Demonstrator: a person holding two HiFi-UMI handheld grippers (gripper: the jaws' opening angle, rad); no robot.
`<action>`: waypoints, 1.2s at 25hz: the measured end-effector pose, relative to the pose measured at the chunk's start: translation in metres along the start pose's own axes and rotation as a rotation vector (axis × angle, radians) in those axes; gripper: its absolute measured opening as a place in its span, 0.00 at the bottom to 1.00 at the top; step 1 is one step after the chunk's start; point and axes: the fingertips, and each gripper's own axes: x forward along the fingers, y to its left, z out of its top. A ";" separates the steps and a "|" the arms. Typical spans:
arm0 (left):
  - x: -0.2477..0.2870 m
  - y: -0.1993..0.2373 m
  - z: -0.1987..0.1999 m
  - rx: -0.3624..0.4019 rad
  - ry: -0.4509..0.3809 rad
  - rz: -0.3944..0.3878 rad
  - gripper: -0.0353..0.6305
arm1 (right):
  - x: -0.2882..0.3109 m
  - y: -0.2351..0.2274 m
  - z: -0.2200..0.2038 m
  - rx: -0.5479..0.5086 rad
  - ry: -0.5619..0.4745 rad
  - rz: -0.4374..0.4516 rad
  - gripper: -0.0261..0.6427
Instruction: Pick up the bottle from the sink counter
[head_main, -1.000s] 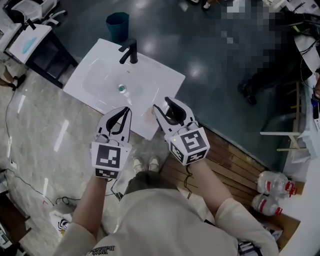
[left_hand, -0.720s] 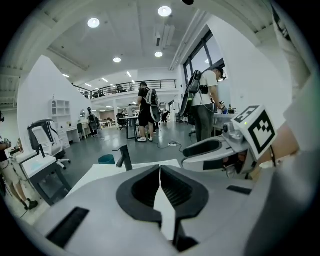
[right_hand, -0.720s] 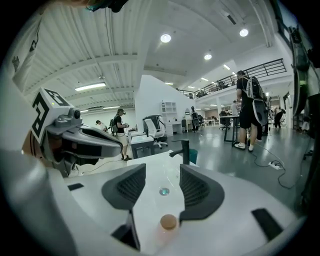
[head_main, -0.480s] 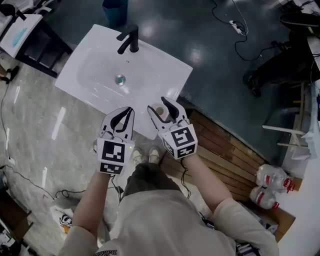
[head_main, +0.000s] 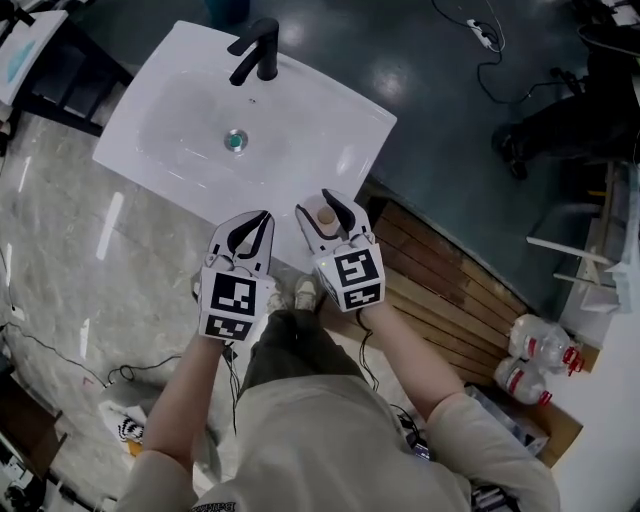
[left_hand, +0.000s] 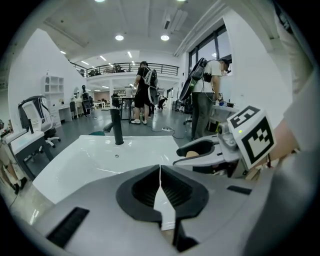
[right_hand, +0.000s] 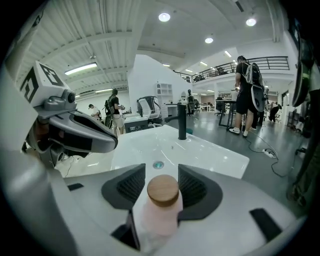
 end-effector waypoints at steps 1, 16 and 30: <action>0.002 -0.001 -0.003 -0.004 0.005 -0.005 0.06 | 0.002 -0.001 -0.003 0.003 0.007 -0.005 0.31; 0.004 0.006 -0.025 -0.045 0.038 -0.032 0.06 | 0.010 -0.007 -0.014 -0.072 0.023 -0.083 0.17; -0.030 0.016 -0.010 -0.038 -0.008 0.018 0.06 | -0.006 0.007 0.011 -0.039 0.019 -0.049 0.15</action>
